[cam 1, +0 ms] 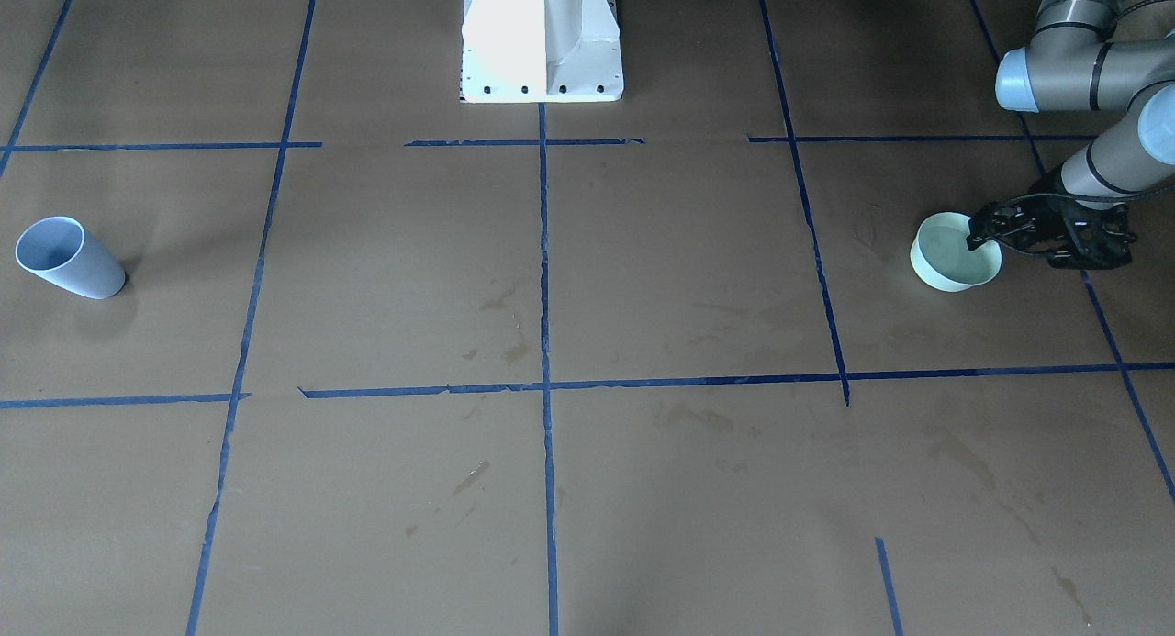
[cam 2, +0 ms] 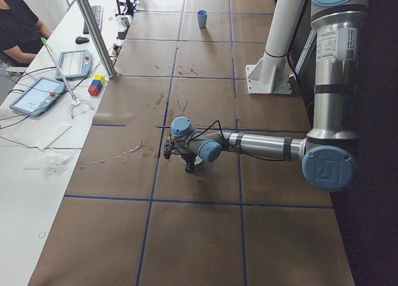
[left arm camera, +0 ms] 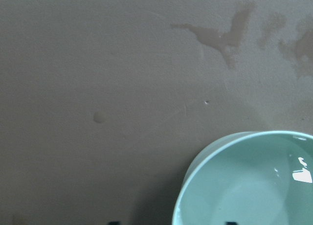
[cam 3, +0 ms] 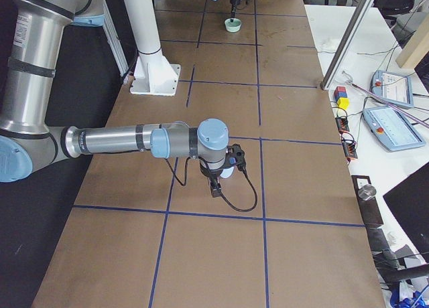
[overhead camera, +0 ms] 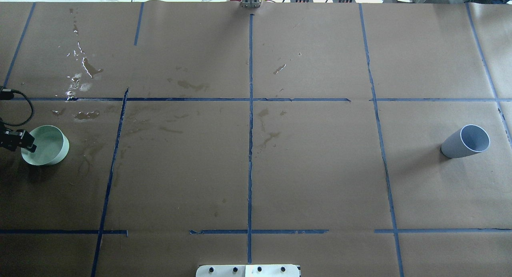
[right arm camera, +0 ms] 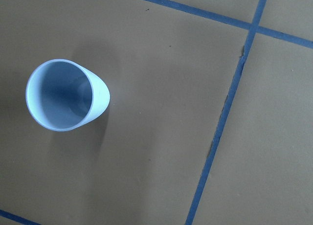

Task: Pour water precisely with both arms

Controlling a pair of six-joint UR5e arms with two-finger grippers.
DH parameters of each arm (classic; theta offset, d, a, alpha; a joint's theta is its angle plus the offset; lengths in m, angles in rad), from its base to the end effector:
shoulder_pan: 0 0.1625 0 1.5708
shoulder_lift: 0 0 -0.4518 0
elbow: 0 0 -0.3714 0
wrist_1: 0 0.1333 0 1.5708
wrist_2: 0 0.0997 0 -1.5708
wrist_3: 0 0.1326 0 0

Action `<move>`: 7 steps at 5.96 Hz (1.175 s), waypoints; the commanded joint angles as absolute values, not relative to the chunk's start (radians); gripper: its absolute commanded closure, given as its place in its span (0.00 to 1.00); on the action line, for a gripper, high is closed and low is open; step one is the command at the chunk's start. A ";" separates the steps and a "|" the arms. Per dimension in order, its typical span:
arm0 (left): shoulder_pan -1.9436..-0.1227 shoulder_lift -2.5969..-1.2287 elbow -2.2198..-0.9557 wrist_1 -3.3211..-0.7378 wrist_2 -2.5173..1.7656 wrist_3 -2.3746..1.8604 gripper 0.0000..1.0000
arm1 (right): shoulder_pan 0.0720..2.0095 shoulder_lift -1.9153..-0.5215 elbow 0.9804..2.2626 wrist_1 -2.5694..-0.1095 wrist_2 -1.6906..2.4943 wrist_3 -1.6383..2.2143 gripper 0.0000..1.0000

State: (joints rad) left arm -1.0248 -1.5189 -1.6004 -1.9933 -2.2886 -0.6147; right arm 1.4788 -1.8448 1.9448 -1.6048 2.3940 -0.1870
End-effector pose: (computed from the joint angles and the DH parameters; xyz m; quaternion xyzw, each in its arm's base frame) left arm 0.2091 -0.4330 0.6751 -0.0331 0.3899 0.0383 0.9195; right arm 0.0035 -0.3545 0.6437 0.0492 -0.3980 -0.1404 0.9052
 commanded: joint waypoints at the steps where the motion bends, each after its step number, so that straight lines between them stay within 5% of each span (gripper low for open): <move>1: -1.025 -1.529 -1.585 -1.994 -2.289 -0.612 0.62 | 1.479 -1.845 1.944 -1.605 2.395 -0.187 0.00; 2: -1.023 -1.534 -1.579 -1.994 -2.290 -0.612 0.64 | 1.479 -1.845 1.944 -1.605 2.395 -0.186 0.00; 5: -1.023 -1.555 -1.583 -1.994 -2.290 -0.617 1.00 | 1.479 -1.845 1.945 -1.603 2.396 -0.184 0.00; 7: -1.023 -1.566 -1.597 -1.997 -2.436 -0.621 1.00 | 1.479 -1.845 1.944 -1.603 2.396 -0.184 0.00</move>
State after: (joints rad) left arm -1.0231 -1.5596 -1.5911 -1.9959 -2.3590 -0.6186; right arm 1.4787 -1.8454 1.9448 -1.6030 2.3960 -0.1842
